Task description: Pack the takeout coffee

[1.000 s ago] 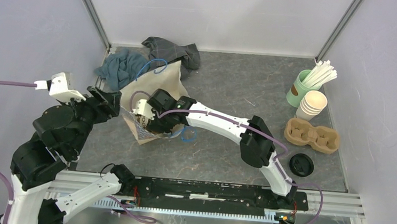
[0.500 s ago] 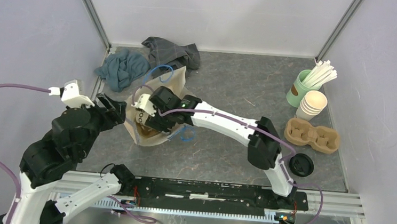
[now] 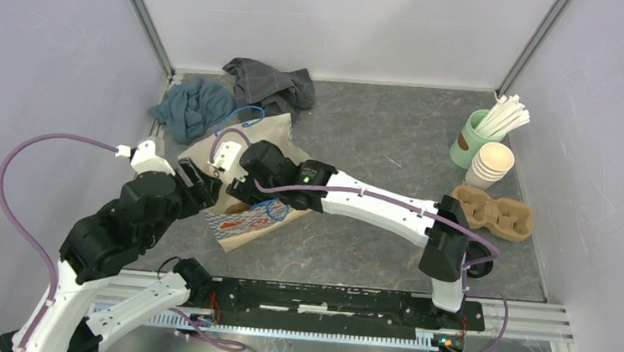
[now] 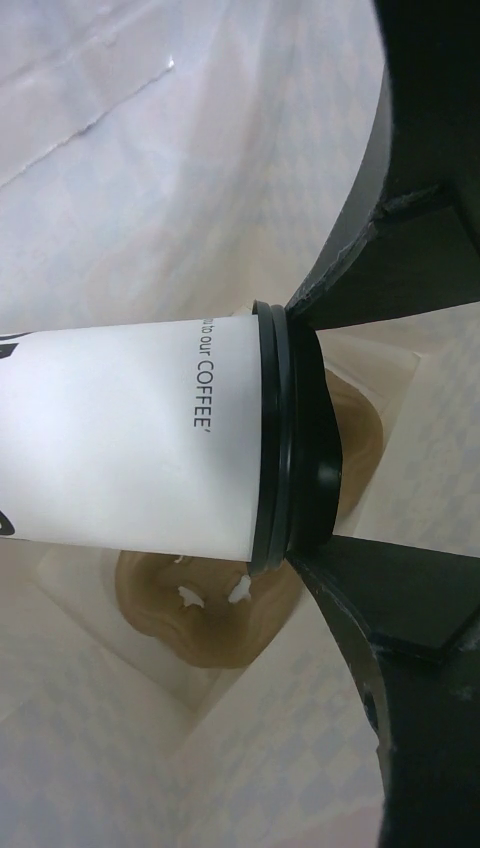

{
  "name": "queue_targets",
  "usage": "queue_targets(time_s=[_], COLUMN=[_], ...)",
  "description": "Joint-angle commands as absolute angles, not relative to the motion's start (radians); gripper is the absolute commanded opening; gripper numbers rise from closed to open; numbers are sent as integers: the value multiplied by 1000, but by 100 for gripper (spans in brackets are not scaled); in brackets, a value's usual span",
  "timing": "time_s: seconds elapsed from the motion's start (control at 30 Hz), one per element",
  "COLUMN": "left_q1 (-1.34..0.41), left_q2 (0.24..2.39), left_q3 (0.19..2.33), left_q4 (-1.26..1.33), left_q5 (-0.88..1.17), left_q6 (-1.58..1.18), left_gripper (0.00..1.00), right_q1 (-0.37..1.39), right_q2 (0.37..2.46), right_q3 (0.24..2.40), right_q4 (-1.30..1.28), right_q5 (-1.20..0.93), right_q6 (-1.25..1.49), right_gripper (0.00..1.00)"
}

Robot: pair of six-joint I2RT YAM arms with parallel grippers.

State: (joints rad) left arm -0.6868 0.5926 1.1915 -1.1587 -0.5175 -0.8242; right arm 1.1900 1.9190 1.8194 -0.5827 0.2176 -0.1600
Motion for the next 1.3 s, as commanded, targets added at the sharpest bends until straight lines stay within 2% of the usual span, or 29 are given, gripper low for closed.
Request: queue_targets(time_s=[0.0, 0.37, 0.57, 0.83, 0.97, 1.13, 1.27], left_q1=[-689, -689, -689, -689, -689, -689, -689], left_q2=[582, 532, 564, 722, 812, 931, 982], left_q3=[1182, 1250, 1257, 1401, 1479, 1566, 1547], left_q4=[-1181, -969, -859, -768, -724, -705, -592], left_q5=[-524, -464, -374, -197, -153, -155, -98], left_q6=[-913, -798, -784, -763, -797, -986, -1050], left_gripper=[75, 78, 78, 78, 83, 94, 96], right_q1=[1197, 1196, 1196, 1193, 1193, 1193, 1193], right_q2=[1844, 1586, 1543, 1416, 1332, 1247, 1238], right_q3=[1762, 1604, 1679, 1703, 1684, 1632, 1625], right_q4=[-514, -430, -450, -492, -537, -561, -561], right_q5=[306, 180, 191, 324, 367, 381, 363], right_q6=[-131, -137, -125, -74, -68, -51, -35], right_gripper=[68, 68, 67, 67, 66, 66, 66])
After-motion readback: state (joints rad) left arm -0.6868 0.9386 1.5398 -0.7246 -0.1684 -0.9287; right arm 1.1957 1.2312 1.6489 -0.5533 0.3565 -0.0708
